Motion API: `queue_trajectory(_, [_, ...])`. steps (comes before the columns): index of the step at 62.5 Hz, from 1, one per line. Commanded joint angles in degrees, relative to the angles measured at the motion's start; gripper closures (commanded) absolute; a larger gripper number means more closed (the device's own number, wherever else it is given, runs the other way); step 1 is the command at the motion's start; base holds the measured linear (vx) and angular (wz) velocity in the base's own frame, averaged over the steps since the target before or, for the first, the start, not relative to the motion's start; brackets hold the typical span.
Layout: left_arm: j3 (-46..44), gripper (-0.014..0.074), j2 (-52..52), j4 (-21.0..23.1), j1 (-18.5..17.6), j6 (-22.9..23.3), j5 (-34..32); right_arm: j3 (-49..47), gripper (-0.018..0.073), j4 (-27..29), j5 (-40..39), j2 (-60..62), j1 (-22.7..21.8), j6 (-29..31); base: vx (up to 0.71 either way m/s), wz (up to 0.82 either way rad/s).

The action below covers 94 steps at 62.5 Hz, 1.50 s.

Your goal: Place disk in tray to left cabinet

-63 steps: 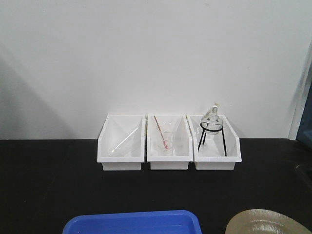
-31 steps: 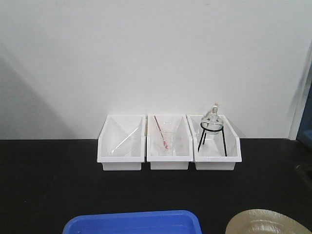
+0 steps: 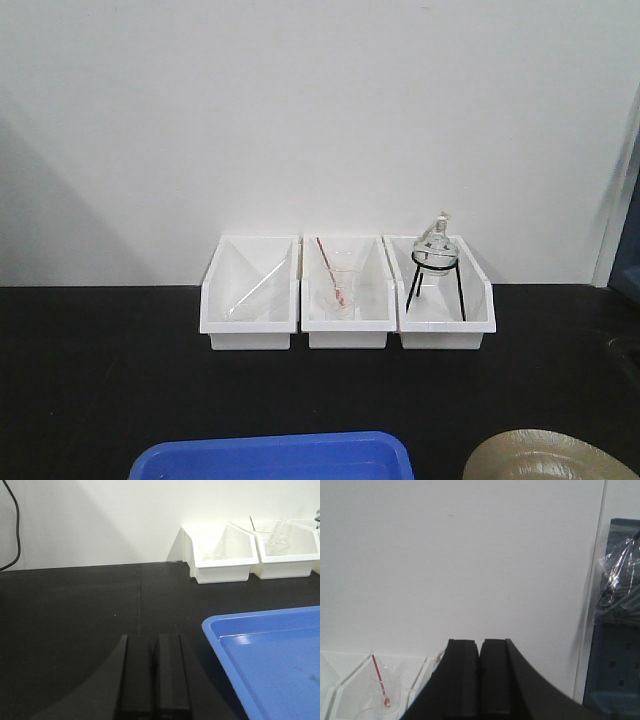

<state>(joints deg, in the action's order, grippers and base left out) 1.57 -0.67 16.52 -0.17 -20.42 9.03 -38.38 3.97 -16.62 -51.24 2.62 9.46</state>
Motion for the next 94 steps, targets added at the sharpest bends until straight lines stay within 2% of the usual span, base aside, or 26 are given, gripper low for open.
queue_trajectory(1, [0.8,0.0596,-0.8,0.6,0.0,0.2,-4.7,-2.1,0.0557,0.0,-0.9,-0.2,-0.4,-0.6,0.00,0.00])
queue_trajectory(12, [0.8,0.0596,-0.8,0.6,0.0,0.2,-4.7,-2.0,0.0515,-0.7,18.3,-1.0,-0.4,0.0,0.00,0.00])
queue_trajectory(20, [0.8,0.0596,-0.8,0.6,0.0,0.2,-4.7,-2.0,0.0417,-0.9,29.5,-3.7,-0.4,0.1,0.00,0.00])
queue_trajectory(30, [0.8,0.0596,-0.8,0.6,0.0,0.2,-4.7,-2.0,0.0164,-0.7,36.5,-7.1,-0.4,0.0,0.00,0.00])
queue_trajectory(31, [0.8,0.0596,-0.8,0.6,0.0,0.2,-4.7,-2.0,0.0112,-0.6,37.0,-7.3,-0.4,0.0,0.00,0.00])
queue_trajectory(34, [0.8,0.0596,-0.8,0.6,0.0,0.2,-4.7,-2.0,0.0027,0.0,38.5,-7.9,-0.4,-0.7,0.00,0.00])
queue_trajectory(40, [0.8,0.0596,-0.8,0.6,0.0,0.2,-4.7,-2.0,-0.0069,1.1,40.7,-8.2,-0.9,-6.4,0.00,0.00])
queue_trajectory(44, [0.8,0.0596,-0.8,0.6,0.0,0.2,-4.7,-2.1,-0.0066,1.0,42.7,-8.7,-3.6,-13.8,0.00,0.00])
queue_trajectory(51, [0.8,0.0596,-0.8,0.6,0.0,0.2,-4.7,-2.3,-0.0003,3.2,44.4,-10.7,-12.2,-18.8,0.00,0.00])
queue_trajectory(55, [0.8,0.0596,-0.8,0.6,0.0,0.2,-4.7,-2.5,0.0041,8.7,45.9,-12.7,-19.6,-18.7,0.00,0.00])
queue_trajectory(60, [0.8,0.0596,-0.8,0.6,0.0,0.2,-4.7,-2.7,0.0096,18.5,48.0,-16.1,-29.0,-17.1,0.00,0.00])
queue_trajectory(66, [0.8,0.0596,-0.8,0.6,0.0,0.2,-4.7,-2.7,0.0174,33.2,51.3,-21.2,-37.6,-10.7,0.00,0.00])
queue_trajectory(72, [0.8,0.0596,-0.8,0.6,0.0,0.2,-4.7,-2.7,0.0248,49.7,54.8,-25.4,-42.1,3.0,0.00,0.00])
queue_trajectory(77, [0.8,0.0596,-0.8,0.6,0.0,0.2,-4.7,-2.7,0.0288,59.8,58.4,-28.5,-44.5,16.3,0.00,0.00])
queue_trajectory(85, [0.8,0.0596,-0.8,0.6,0.0,0.2,-4.7,-2.7,0.0314,69.2,63.2,-32.9,-46.3,31.2,0.00,0.00])
queue_trajectory(90, [0.8,0.0596,-0.8,0.6,0.0,0.2,-4.7,-2.7,0.0314,70.2,67.7,-35.9,-46.7,40.4,0.00,0.00])
queue_trajectory(94, [0.8,0.0596,-0.8,0.6,0.0,0.2,-4.7,-2.7,0.0314,69.9,71.6,-38.5,-46.7,45.1,0.00,0.00])
